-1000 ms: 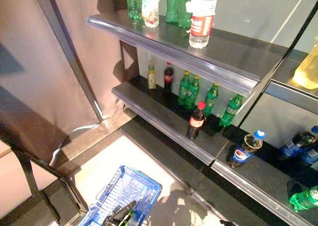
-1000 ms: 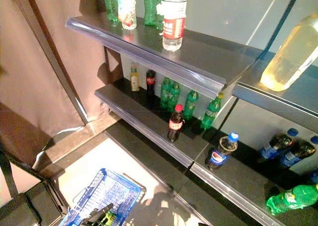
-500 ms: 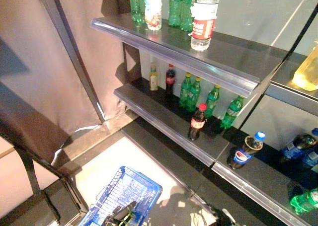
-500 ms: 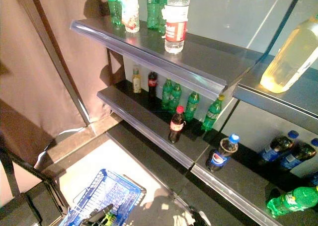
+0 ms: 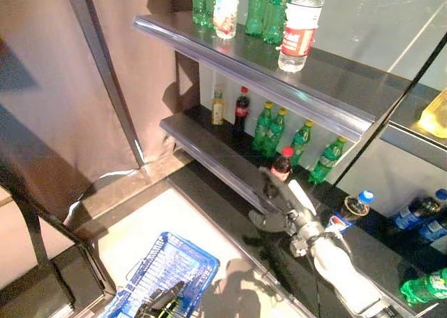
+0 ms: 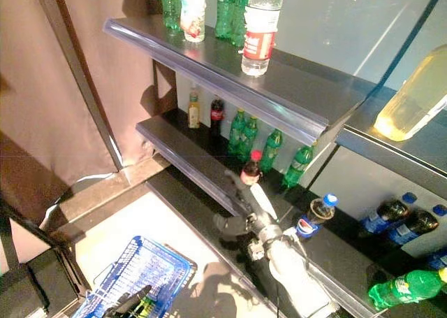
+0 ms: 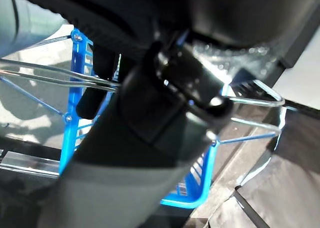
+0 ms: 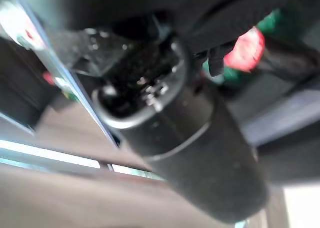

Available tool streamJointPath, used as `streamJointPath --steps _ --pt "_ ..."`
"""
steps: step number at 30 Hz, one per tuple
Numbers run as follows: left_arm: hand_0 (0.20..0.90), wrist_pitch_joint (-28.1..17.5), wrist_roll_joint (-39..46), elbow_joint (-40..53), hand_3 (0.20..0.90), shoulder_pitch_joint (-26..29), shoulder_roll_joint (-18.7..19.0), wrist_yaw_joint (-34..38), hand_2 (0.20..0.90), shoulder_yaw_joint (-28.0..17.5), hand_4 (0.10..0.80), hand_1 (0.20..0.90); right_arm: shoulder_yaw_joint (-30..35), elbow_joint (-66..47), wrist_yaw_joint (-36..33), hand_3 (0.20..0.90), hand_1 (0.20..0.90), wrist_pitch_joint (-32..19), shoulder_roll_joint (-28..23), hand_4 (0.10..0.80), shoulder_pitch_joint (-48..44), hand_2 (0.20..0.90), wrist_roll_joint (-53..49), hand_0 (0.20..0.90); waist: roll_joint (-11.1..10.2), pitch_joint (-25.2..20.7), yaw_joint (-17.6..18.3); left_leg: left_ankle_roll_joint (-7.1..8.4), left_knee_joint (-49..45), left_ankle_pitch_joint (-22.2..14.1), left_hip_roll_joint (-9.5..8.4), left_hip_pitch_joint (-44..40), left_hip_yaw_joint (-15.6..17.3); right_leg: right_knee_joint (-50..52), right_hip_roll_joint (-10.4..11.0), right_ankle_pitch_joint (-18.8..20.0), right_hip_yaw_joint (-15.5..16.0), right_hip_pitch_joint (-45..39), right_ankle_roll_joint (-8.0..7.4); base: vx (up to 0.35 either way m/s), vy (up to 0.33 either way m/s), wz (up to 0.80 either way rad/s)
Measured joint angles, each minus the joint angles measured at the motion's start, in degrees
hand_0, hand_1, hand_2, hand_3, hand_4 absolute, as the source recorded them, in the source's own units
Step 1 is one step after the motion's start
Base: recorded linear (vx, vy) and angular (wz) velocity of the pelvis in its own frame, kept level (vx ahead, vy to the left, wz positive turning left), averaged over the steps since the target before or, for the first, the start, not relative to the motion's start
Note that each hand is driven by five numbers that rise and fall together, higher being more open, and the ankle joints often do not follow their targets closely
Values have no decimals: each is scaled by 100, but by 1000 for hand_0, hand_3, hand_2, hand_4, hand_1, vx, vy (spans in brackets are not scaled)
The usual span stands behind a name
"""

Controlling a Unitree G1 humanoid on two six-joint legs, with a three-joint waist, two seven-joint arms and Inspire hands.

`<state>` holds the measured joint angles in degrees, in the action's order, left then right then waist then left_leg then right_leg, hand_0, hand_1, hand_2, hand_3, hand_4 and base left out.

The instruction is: Pick up the drink and place into the basket.

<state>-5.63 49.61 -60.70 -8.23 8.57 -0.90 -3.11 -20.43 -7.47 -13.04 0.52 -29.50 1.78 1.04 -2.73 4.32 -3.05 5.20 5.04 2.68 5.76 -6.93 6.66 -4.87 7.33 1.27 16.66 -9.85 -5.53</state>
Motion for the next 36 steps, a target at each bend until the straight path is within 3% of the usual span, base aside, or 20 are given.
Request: streamJointPath --steps 11,18,24,28,32,36 --pt "300 -268 40 17 200 374 -300 -134 300 41 100 300 174 -7 -2299 900 900 22 -18 800 -751 900 -158 900 243 779 -108 -91 -429 -133 -124 219 -75 603 164 -204 10 309 -67 -7 64 2" --pt "300 -270 140 173 200 355 -318 -124 300 284 100 300 250 -13 -2751 900 900 141 6 800 -513 900 -407 900 296 982 -83 -133 -644 -260 -189 200 -77 962 286 -399 -2 335 -109 78 80 1" --pt "300 -305 279 427 200 348 -299 -122 300 623 100 300 257 -4 -3585 900 900 136 42 800 -357 900 -626 900 426 1212 -74 -173 -963 -399 -242 306 -83 1255 398 -518 -18 429 -134 36 58 1" --pt "300 -369 399 697 200 353 -277 -110 300 877 100 300 268 14 -4161 900 900 124 187 800 -494 900 -777 900 551 1376 -90 -192 -1269 -453 -265 626 -87 1678 485 -638 -83 796 -113 -25 36 0" --pt "300 -464 534 872 200 420 -235 -78 300 1074 100 300 232 201 -4271 900 900 119 277 800 -795 900 -1063 900 620 1598 -115 -194 -1552 -485 -274 917 -87 2067 563 -748 -165 1171 -66 -72 60 -1" --pt "300 -526 757 1057 200 650 -249 -78 300 1325 100 300 235 414 -4369 900 900 120 298 800 -1269 900 -1291 900 834 1998 -151 -213 -1889 -496 -336 1268 -94 2549 691 -878 -239 1585 -8 -46 93 2"
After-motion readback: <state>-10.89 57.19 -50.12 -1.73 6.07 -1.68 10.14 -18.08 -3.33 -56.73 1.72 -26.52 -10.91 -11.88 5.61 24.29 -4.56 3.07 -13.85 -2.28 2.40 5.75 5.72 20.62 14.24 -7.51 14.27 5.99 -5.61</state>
